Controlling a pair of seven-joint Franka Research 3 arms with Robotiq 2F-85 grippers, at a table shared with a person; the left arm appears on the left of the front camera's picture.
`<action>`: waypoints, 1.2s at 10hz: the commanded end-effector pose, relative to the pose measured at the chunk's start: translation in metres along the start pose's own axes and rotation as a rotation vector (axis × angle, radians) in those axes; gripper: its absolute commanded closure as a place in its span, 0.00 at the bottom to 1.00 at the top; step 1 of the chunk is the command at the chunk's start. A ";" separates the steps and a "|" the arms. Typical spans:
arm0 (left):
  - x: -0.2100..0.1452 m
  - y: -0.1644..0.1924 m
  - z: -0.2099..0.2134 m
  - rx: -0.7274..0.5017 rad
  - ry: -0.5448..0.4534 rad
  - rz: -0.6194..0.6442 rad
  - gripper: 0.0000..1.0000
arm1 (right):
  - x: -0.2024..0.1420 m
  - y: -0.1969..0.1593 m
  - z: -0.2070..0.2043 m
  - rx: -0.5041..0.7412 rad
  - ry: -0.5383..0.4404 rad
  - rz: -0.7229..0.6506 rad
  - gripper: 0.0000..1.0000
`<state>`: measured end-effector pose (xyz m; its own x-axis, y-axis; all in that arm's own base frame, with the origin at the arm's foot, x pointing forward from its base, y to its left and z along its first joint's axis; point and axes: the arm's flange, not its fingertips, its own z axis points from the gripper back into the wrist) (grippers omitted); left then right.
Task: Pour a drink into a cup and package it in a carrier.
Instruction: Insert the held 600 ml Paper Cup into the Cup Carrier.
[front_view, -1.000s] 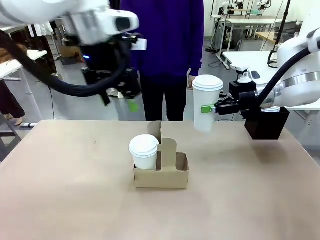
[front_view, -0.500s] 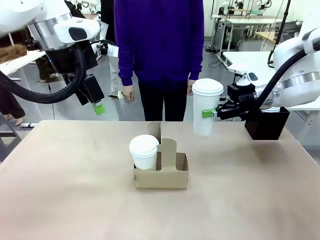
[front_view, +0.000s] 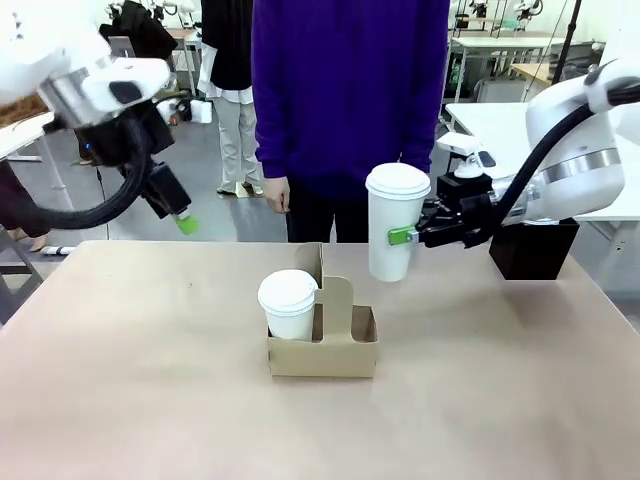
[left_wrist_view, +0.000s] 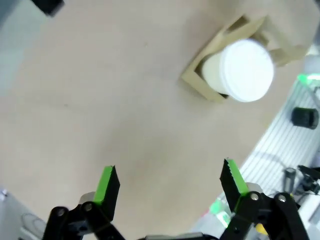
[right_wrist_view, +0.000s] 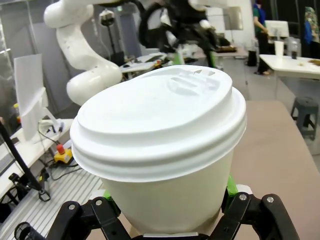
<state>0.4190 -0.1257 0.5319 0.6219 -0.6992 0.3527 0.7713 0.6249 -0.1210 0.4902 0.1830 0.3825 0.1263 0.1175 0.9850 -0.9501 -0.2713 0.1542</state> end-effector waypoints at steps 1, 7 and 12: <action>-0.023 0.011 -0.017 -0.054 -0.111 -0.089 0.00 | -0.004 0.001 -0.024 0.025 -0.046 0.022 0.13; -0.076 0.061 -0.048 -0.149 -0.347 -0.271 0.00 | -0.049 0.008 -0.053 0.123 -0.105 0.020 0.13; -0.095 0.074 -0.064 -0.185 -0.368 -0.320 0.00 | -0.089 -0.006 -0.063 0.170 -0.102 -0.002 0.13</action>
<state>0.4241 -0.0352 0.4358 0.3085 -0.6635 0.6816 0.9402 0.3212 -0.1130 0.4604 0.2328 0.2885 0.1954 0.0350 0.9801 -0.8938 -0.4049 0.1926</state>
